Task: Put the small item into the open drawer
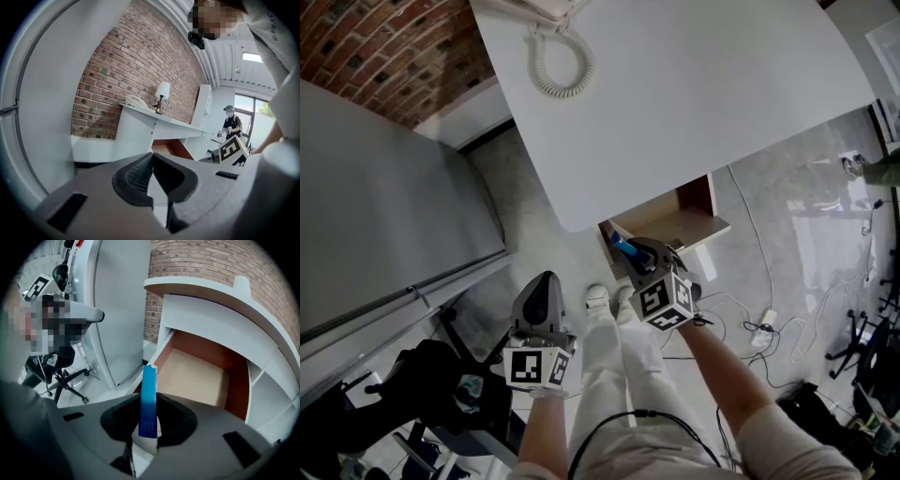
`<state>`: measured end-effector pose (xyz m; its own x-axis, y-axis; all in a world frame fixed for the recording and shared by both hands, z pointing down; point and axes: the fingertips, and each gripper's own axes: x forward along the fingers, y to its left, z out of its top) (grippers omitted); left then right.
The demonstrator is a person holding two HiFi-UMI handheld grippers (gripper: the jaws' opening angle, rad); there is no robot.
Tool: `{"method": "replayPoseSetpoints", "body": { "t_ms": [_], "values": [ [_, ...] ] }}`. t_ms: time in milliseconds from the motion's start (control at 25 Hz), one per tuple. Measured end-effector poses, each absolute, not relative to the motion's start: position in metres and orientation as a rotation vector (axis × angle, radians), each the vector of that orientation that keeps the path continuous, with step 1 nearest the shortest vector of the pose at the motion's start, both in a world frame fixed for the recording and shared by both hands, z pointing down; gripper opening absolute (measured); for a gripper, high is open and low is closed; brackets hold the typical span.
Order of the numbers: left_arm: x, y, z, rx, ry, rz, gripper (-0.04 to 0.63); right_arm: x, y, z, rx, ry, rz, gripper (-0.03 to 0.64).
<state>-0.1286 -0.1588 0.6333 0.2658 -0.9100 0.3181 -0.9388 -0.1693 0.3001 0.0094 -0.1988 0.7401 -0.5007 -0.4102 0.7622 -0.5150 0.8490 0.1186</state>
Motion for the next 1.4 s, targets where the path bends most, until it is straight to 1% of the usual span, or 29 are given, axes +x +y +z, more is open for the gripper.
{"method": "replayPoseSetpoints", "body": {
  "t_ms": [120,280,440,920,1120,1280,1400],
  "values": [
    [-0.131,-0.158,0.634,2.102,-1.680,0.086,0.006,0.009,-0.197,0.741,0.657,-2.160,0.148,0.091],
    [-0.133,-0.157,0.635,2.095,-1.688,0.083,0.006,0.007,-0.194,0.741,0.635,-2.174,0.166,0.128],
    [-0.134,-0.155,0.634,2.089,-1.694,0.082,0.006,0.003,-0.190,0.738,0.611,-2.196,0.170,0.149],
    [-0.132,-0.153,0.626,2.091,-1.703,0.083,0.006,0.001,-0.181,0.726,0.596,-2.248,0.220,0.176],
    [-0.129,-0.155,0.616,2.100,-1.706,0.082,0.006,0.004,-0.182,0.712,0.620,-2.281,0.243,0.176],
    [-0.126,-0.159,0.604,2.120,-1.709,0.075,0.006,0.008,-0.187,0.690,0.671,-2.330,0.258,0.141],
    [-0.125,-0.162,0.593,2.148,-1.715,0.067,0.006,0.009,-0.190,0.672,0.697,-2.376,0.273,0.128]
  ]
}}
